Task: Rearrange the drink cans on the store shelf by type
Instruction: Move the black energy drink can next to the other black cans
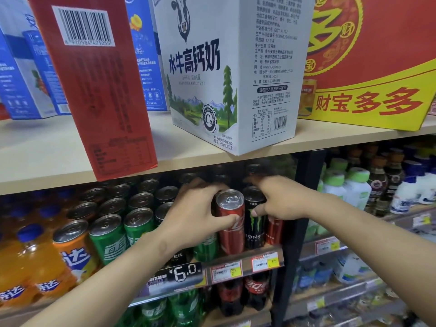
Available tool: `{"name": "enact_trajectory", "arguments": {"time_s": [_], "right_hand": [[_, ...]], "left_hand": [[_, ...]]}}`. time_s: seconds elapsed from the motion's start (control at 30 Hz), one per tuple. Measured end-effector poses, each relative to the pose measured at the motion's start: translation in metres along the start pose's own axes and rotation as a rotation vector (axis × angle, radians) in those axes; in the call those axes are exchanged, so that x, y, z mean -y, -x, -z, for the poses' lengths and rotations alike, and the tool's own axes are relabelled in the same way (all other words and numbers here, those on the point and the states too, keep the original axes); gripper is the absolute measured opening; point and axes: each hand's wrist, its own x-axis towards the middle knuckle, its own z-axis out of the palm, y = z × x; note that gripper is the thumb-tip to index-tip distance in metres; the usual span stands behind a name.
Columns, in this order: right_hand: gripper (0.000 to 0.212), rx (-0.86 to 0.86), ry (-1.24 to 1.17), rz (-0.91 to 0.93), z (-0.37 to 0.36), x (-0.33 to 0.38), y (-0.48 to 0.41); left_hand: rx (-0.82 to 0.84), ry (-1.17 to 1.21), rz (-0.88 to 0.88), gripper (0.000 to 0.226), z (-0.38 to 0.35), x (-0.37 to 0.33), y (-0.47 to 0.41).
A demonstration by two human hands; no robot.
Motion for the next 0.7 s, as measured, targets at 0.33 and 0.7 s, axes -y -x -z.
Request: {"name": "enact_trajectory", "arguments": {"time_s": [0.33, 0.7], "right_hand": [[0.063, -0.234, -0.369, -0.010, -0.013, -0.005, 0.049], [0.057, -0.404, -0.629, -0.099, -0.047, 0.017, 0.113]], "left_hand": [[-0.148, 0.278, 0.038, 0.031, 0.033, -0.002, 0.010], [-0.079, 0.241, 0.031, 0.027, 0.006, -0.015, -0.024]]}}
